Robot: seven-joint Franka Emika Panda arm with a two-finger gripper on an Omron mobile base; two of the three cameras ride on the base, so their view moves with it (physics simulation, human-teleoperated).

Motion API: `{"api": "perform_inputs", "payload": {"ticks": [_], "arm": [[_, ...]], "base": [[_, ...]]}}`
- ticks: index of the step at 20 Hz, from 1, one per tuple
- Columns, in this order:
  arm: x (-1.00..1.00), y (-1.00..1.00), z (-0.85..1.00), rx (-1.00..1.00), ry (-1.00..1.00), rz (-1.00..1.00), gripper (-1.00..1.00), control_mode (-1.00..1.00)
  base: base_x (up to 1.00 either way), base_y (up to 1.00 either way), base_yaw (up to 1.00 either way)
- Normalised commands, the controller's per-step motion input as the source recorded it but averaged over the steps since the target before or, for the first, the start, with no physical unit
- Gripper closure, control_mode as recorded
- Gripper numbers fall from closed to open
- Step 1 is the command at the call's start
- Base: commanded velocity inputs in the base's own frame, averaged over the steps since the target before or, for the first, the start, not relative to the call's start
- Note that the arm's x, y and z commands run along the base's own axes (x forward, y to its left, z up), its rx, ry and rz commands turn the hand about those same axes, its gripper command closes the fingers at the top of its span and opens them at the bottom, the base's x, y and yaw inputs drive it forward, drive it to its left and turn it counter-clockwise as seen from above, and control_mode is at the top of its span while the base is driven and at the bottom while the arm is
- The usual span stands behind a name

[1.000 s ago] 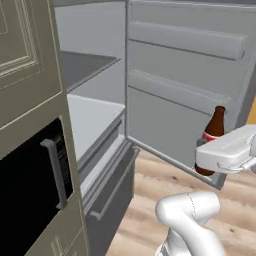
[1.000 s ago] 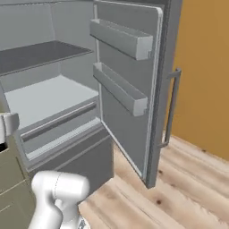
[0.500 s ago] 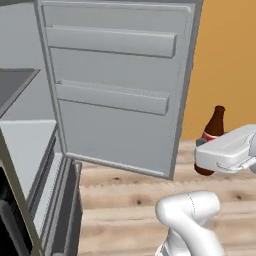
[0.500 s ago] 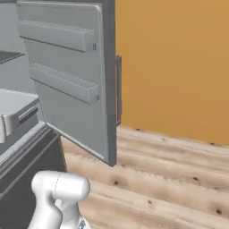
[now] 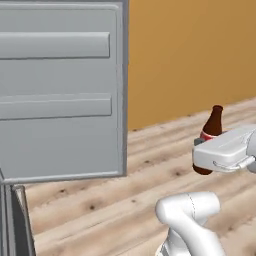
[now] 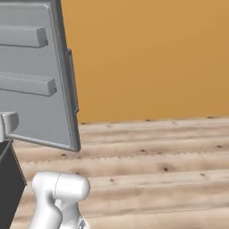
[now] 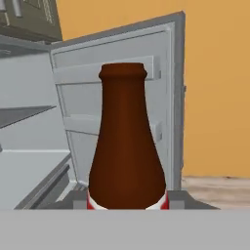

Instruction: Open the fridge, grab two sodas, and place both sodas inside the bowl with ice on the dining counter.

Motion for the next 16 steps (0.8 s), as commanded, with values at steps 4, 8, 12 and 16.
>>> {"api": "perform_inputs", "payload": {"ticks": [4,8,12,16], "arm": [[0.00,0.00,0.00,0.00,0.00,0.00,1.00,1.00],[0.00,0.00,0.00,0.00,0.00,0.00,1.00,1.00],[0.00,0.00,0.00,0.00,0.00,0.00,1.00,1.00],[0.00,0.00,0.00,0.00,0.00,0.00,1.00,1.00]], "base": [[-0.65,0.09,-0.60],[-0.66,0.10,-0.60],[-0.23,0.01,-0.69],[-0.03,0.00,-0.74]]}}
